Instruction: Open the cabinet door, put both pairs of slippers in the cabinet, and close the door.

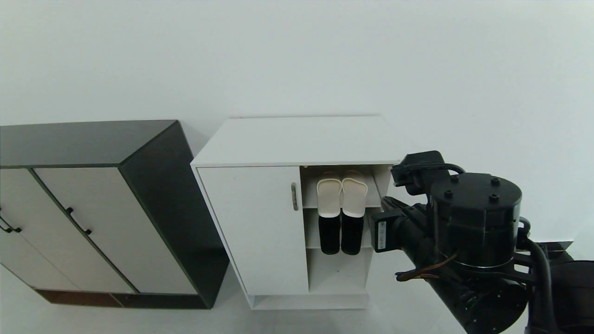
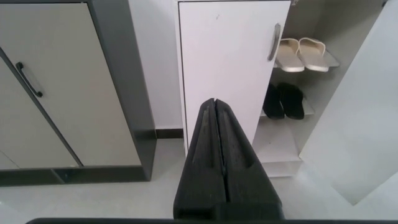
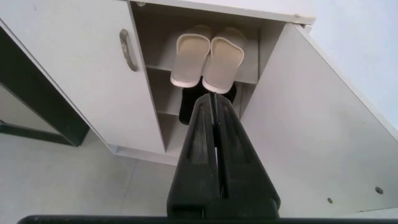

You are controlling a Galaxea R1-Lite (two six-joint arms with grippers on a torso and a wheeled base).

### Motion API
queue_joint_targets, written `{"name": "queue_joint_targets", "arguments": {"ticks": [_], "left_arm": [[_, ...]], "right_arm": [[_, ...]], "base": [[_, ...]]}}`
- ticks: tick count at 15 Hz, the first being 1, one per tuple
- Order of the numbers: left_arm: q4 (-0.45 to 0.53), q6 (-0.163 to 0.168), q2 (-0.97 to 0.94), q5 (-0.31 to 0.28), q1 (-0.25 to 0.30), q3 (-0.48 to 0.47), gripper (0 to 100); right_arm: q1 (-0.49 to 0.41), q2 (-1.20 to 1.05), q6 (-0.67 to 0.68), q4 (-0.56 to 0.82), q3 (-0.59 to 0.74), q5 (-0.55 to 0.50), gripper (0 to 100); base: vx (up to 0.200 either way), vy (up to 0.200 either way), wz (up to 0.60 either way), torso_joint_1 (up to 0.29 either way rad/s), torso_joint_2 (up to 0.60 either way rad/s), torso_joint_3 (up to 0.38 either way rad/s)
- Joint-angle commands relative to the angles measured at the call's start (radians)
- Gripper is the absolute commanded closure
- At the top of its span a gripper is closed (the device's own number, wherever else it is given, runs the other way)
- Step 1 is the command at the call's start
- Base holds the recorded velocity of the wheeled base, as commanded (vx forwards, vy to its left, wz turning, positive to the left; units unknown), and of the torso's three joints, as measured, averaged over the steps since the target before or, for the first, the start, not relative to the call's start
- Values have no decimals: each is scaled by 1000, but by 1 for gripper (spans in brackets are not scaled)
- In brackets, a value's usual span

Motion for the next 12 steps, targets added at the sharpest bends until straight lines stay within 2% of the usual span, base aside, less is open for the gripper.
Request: {"name": "queue_joint_targets", "arguments": {"ticks": [1, 2, 7, 8, 9, 11, 12], "left_arm": [[0, 0, 0, 0, 0, 0, 100], [0, 0, 0, 0, 0, 0, 100], [0, 0, 0, -1, 0, 0, 100], [0, 0, 0, 0, 0, 0, 100], [0, 0, 1, -1, 0, 0, 100], [0, 0, 0, -1, 0, 0, 100], [0, 0, 0, -1, 0, 0, 100]], "right_arm": [[0, 7, 0, -1, 1, 0, 100], [0, 7, 0, -1, 1, 0, 100], [-21, 13, -2, -1, 1, 0, 100], [-61, 15, -8, -1, -7, 3, 100], [-127, 20, -17, -2, -16, 33, 100], [-254, 24, -29, -39, -18, 163, 100], [-290, 27, -29, -53, -18, 195, 100]], "base": [[0, 0, 0, 36, -80, -41], [0, 0, 0, 0, 0, 0], [0, 0, -600, 6, -10, -4], [0, 0, -600, 2, 2, -2], [0, 0, 0, 0, 0, 0], [0, 0, 0, 0, 0, 0], [0, 0, 0, 0, 0, 0]]}}
